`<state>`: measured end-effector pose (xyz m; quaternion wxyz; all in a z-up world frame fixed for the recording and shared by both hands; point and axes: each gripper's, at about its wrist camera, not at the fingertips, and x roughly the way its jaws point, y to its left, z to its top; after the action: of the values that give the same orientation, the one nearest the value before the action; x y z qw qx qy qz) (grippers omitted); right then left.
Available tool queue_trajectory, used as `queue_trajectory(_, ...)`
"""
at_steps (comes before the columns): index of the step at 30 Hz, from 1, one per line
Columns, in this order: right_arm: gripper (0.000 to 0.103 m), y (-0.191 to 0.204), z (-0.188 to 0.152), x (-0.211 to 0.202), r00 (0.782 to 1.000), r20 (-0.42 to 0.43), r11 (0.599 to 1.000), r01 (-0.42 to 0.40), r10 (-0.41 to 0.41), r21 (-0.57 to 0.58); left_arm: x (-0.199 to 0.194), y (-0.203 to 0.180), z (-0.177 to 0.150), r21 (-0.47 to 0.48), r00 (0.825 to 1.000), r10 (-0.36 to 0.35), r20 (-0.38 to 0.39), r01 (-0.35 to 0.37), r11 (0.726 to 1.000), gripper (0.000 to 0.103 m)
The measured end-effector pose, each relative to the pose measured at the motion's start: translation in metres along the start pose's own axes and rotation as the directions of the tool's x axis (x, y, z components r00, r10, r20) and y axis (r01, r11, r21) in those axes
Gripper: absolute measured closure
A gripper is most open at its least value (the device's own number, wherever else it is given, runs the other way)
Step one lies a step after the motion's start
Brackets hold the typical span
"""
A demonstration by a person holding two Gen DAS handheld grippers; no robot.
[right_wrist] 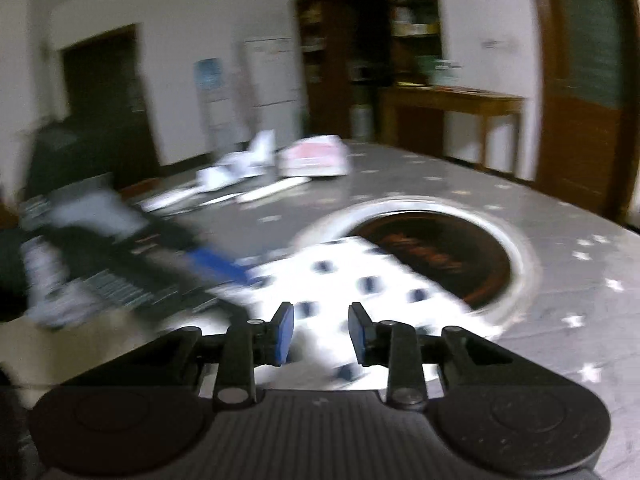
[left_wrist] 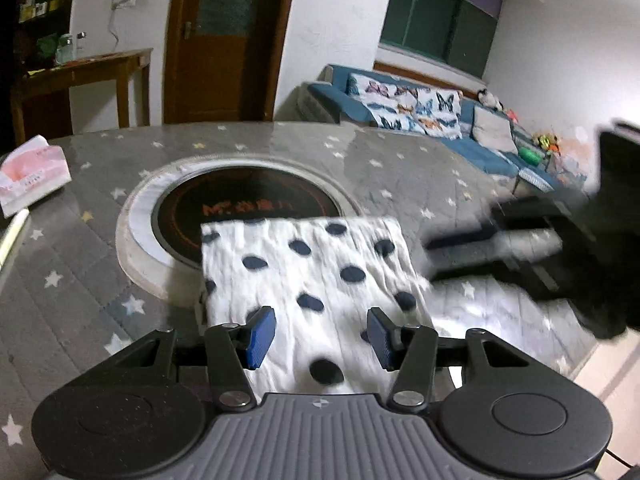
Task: Fold clothes
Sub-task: 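Press the folded pants bundle flat with the right gripper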
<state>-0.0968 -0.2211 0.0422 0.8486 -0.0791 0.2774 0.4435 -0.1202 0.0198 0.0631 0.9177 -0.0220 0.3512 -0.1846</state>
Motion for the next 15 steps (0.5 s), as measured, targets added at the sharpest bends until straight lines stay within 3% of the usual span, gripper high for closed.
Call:
queue_trajectory(9,0.074,-0.051,-0.013,0.063,0.981,-0.105,0.982,0.170,-0.161,0.082,0.004,0.000,-0.020,-0.005,0.999,-0.001,-0.042,0.001,1.000,0.049)
queue_trajectory(15,0.076,-0.057,-0.014,0.062,0.977,-0.123,0.979,0.184,-0.173,0.084,0.004,0.007,-0.025,-0.019,0.999,-0.006,-0.051,0.005,1.000,0.050)
